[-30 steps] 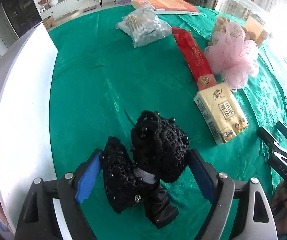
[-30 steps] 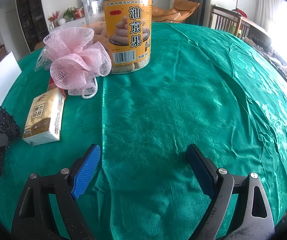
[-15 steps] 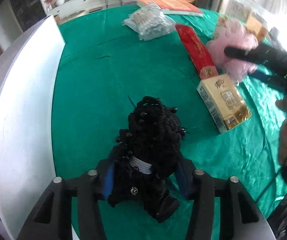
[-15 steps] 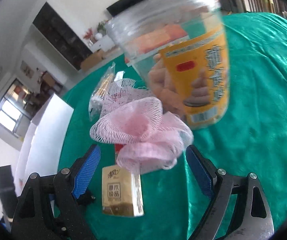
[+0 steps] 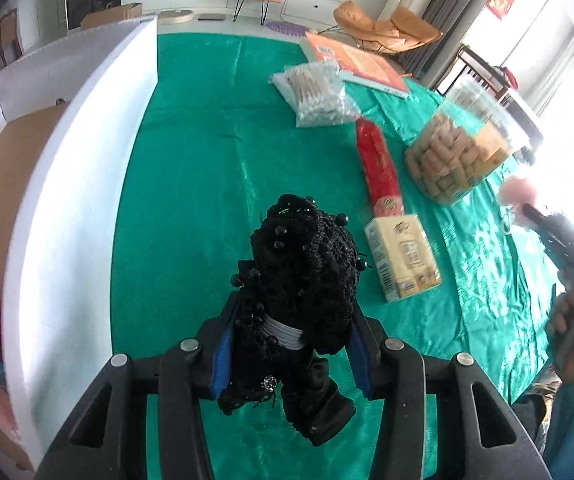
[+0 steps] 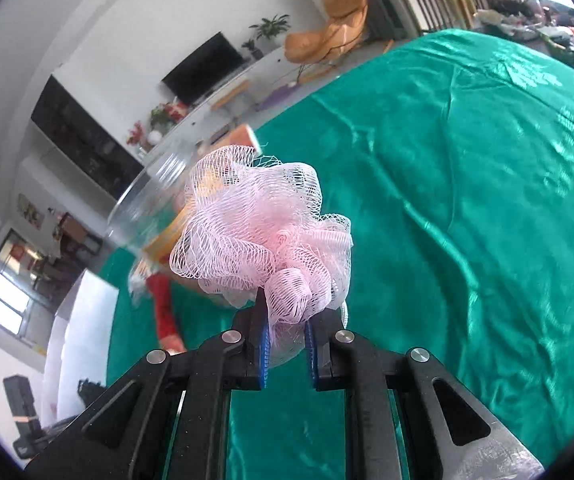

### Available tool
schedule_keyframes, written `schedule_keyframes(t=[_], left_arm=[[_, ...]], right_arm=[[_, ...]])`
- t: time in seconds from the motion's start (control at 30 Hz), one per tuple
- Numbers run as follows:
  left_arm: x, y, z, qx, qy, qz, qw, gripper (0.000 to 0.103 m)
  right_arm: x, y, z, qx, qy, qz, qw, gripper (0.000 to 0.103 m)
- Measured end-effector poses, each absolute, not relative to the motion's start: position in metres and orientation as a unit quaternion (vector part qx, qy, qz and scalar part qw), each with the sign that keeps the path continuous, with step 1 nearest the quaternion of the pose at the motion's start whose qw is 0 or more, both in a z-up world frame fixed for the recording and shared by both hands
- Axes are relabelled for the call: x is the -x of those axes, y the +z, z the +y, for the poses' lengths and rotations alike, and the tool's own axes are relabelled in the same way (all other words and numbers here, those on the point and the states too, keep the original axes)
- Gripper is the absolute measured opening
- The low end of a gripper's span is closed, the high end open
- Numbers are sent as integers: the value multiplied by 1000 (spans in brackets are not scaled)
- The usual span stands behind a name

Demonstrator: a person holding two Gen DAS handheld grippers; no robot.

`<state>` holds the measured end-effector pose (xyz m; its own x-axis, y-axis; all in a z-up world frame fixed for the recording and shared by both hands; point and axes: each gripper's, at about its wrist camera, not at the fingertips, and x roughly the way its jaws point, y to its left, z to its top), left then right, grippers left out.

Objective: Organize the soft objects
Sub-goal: 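Carry the black items and pink puff into the white box while both grippers release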

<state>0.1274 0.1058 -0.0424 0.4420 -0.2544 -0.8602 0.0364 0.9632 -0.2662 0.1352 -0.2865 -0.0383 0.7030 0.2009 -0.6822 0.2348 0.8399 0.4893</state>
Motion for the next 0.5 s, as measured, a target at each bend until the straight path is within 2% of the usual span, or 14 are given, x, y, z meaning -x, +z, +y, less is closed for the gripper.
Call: schedule_keyframes(t=[0.17,0.27,0.4,0.5], left_arm=[[-128,-14,110,115,-93,503,851,47],[-131,0,115,117,-92,492,858,47],[-141,22,130,145,-100,474,863,47],[-146,45,149,156,-95,452,873,47]], right_arm=[[-184,-79,-309,-289,-57,442,847,15],[-188,-86,-328,-315,-57,447,835,15],[-203,-52,-332,-301,-50,419,855,15],[-213,-6,-334,-285,-40,379,880,15]])
